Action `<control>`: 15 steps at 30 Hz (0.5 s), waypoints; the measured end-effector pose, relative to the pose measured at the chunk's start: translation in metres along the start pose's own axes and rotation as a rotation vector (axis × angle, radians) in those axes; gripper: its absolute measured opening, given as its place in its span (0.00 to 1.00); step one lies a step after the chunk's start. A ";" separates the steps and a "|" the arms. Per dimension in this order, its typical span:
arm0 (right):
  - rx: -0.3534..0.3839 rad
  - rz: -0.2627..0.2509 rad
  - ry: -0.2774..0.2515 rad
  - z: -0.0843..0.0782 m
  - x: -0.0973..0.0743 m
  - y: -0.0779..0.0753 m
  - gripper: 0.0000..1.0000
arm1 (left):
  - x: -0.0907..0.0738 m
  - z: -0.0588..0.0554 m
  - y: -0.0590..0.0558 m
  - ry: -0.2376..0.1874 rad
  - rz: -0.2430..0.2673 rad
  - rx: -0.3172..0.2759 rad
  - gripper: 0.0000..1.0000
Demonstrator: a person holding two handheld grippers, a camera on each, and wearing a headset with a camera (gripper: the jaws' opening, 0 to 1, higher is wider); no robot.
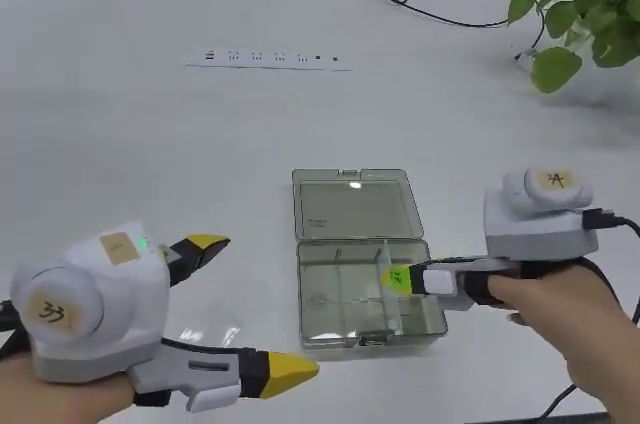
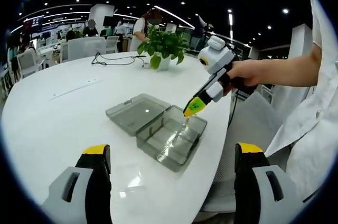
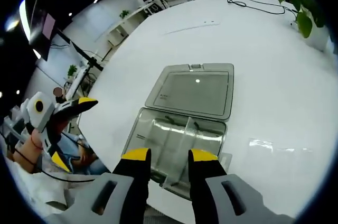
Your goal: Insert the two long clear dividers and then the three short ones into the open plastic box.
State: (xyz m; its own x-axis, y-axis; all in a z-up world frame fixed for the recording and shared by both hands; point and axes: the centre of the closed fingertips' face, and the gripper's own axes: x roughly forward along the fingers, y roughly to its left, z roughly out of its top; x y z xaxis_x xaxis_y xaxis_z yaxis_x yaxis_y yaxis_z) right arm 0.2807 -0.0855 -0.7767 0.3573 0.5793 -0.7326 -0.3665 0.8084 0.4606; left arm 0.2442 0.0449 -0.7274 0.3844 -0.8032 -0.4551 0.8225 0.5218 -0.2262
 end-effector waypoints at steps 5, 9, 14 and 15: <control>-0.043 0.027 -0.024 0.004 -0.013 0.006 0.35 | -0.003 0.000 0.002 0.001 0.033 -0.011 1.00; -0.093 0.062 -0.050 0.010 -0.024 0.012 0.40 | -0.006 0.000 0.006 -0.004 0.069 -0.030 0.99; -0.184 0.092 -0.081 0.015 -0.037 0.014 0.46 | -0.008 -0.001 0.008 0.006 0.108 -0.043 0.99; -0.215 0.107 -0.101 0.018 -0.038 0.016 0.48 | -0.008 -0.002 0.008 0.007 0.116 -0.044 0.99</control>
State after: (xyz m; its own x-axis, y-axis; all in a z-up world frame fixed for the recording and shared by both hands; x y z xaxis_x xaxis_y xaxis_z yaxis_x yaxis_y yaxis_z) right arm 0.2767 -0.0932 -0.7323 0.3868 0.6763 -0.6269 -0.5768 0.7078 0.4077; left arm 0.2473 0.0564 -0.7272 0.4730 -0.7344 -0.4869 0.7531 0.6238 -0.2092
